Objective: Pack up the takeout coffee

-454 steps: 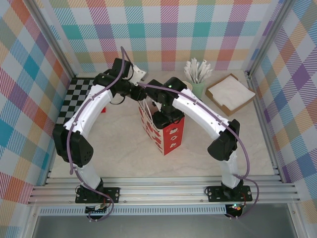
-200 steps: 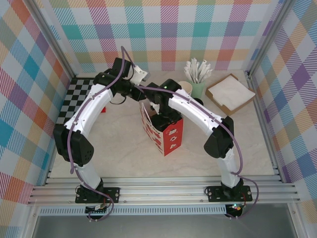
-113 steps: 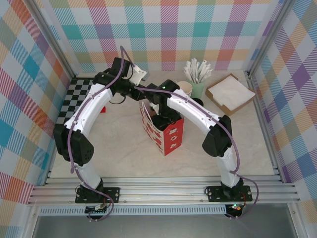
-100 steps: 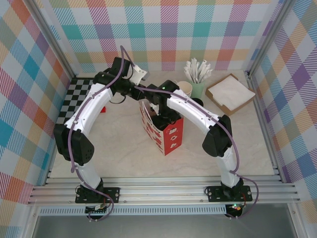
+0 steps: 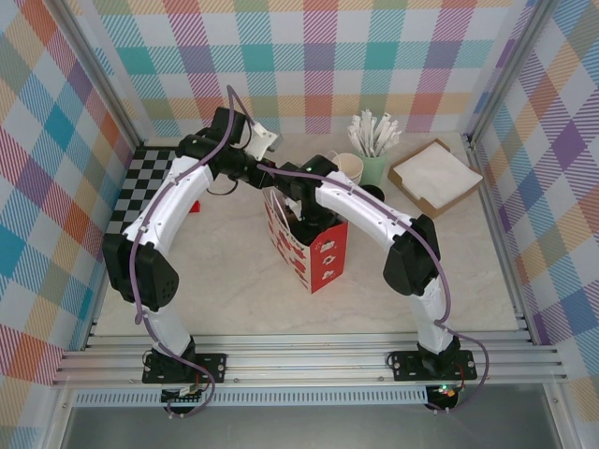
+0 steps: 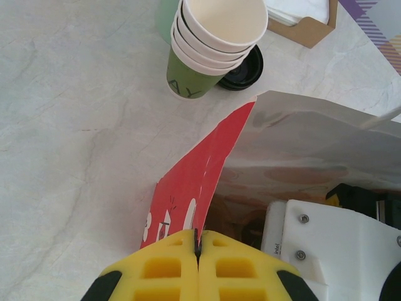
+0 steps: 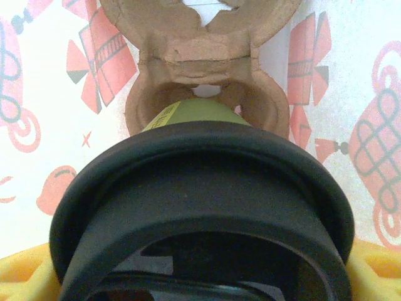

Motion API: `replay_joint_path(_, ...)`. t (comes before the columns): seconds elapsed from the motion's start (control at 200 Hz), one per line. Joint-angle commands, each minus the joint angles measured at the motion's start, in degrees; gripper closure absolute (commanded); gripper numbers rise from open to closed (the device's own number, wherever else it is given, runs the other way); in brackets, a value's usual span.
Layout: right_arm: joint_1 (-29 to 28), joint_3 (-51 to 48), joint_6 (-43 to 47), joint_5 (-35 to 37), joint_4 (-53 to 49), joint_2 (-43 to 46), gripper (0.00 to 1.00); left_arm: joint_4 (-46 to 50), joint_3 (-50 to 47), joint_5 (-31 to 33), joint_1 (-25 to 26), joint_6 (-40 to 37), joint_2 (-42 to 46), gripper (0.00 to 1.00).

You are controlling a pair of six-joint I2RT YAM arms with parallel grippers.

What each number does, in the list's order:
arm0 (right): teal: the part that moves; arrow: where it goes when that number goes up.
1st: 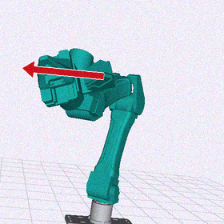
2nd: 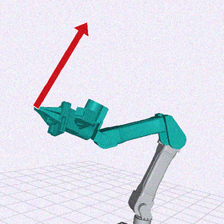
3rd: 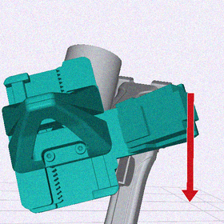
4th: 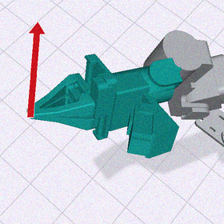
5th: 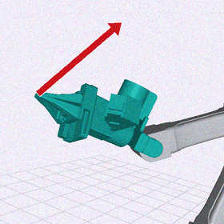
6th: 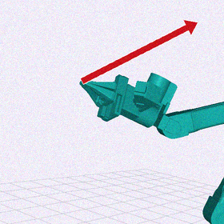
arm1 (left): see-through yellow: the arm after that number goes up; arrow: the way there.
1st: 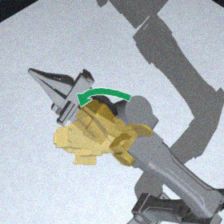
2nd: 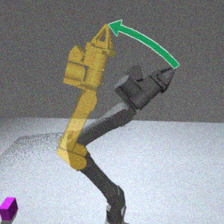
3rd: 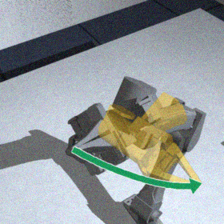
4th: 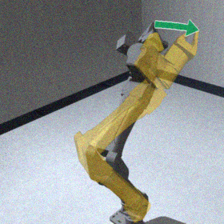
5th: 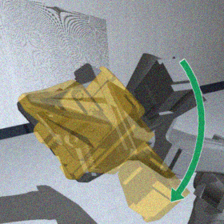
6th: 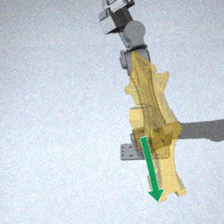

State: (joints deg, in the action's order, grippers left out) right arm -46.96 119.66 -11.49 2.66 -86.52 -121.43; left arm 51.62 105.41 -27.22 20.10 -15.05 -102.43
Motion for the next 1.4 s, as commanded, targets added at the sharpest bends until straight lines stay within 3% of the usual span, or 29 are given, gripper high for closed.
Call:
replay_joint_path(0.0,0.0,-1.3,0.7,-0.9,-0.1,1.3,0.49,1.2,1.8,-2.0,-0.1,-1.1,-0.6,1.00)
replay_joint_path(1.395,0.7,-12.0,2.7,3.5,13.4,3.5,0.49,1.5,1.0,-3.8,-0.1,-1.0,-0.8,1.00)
